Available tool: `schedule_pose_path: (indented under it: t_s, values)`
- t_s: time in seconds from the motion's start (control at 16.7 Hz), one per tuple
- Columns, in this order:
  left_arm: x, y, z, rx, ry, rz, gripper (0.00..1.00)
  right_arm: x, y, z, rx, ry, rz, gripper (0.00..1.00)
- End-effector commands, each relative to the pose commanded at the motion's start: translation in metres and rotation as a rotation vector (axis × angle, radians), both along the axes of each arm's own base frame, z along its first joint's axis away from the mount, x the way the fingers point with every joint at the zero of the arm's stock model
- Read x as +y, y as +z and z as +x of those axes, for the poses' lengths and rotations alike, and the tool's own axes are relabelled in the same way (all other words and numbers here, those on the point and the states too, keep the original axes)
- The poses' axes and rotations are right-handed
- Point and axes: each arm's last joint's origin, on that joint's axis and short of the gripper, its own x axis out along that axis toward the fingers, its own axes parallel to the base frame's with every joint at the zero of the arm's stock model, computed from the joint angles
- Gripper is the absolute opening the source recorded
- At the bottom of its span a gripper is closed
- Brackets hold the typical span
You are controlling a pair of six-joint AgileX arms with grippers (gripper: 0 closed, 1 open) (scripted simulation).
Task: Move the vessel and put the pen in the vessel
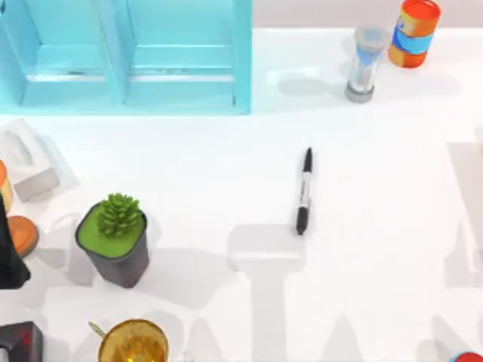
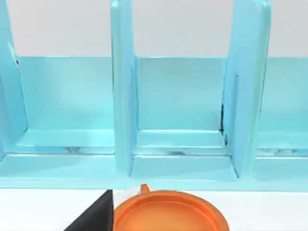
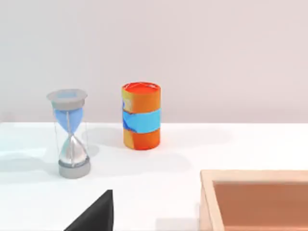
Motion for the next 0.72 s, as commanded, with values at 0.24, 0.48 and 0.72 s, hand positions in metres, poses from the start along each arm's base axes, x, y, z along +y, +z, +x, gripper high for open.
schedule_pose_path:
  t_s: [0.24, 0.48, 0.72]
  values:
    - [0.0, 0.0, 0.0, 0.0, 0.0, 0.0, 1.0, -0.001, 0.005, 0.0, 0.031, -0.011, -0.01, 1.0]
    - [0.0, 0.0, 0.0, 0.0, 0.0, 0.0, 1.0, -0.007, 0.037, 0.005, 0.202, -0.063, -0.062, 1.0]
    - [0.0, 0.0, 0.0, 0.0, 0.0, 0.0, 1.0, -0.021, 0.085, 0.03, 0.49, -0.12, -0.117, 1.0]
